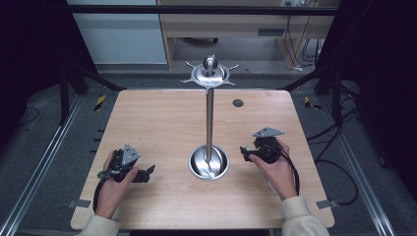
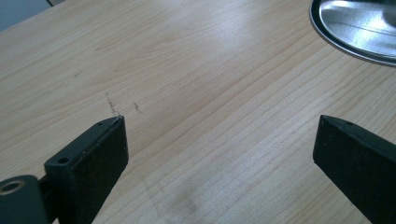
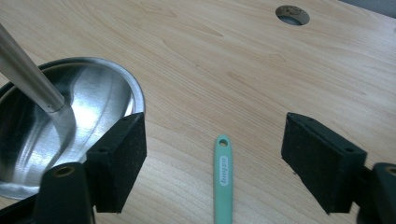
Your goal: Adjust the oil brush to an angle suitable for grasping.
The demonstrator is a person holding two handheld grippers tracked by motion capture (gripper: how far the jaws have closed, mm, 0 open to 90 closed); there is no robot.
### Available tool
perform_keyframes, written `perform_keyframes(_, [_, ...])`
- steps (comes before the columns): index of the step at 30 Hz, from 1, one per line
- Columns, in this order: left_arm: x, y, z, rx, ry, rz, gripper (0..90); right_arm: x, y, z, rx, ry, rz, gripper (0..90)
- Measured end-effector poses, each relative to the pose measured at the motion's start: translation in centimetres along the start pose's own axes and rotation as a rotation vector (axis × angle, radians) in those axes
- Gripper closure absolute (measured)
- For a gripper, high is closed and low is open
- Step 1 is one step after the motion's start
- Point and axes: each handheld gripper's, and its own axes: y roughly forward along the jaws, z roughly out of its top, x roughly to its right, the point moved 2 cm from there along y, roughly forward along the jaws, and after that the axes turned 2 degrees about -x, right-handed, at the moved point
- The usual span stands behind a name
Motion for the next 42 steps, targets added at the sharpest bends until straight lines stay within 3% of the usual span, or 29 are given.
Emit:
perform_keyframes(11, [0.1, 0.0, 0.0, -0.001, 0.003, -0.002, 3.0, -0.7, 0.3, -0.2, -0.023, -0.067, 0.016, 43.1])
perform_keyframes(19, [0.1, 0.1, 0.0, -0.003, 0.004, -0.005, 3.0, -1.4, 0.9, -0.5, -0.052, -0.119, 0.073, 68.4])
perform_keyframes(28, [0.2, 0.1, 0.0, -0.008, 0.011, -0.006, 3.0, -0.8, 1.9, -1.4, -0.117, -0.145, 0.035, 90.0])
perform_keyframes(42, [0.2, 0.1, 0.1, -0.006, 0.012, -0.007, 3.0, -0.5, 3.4, -2.4, -0.218, -0.155, 0.004, 90.0])
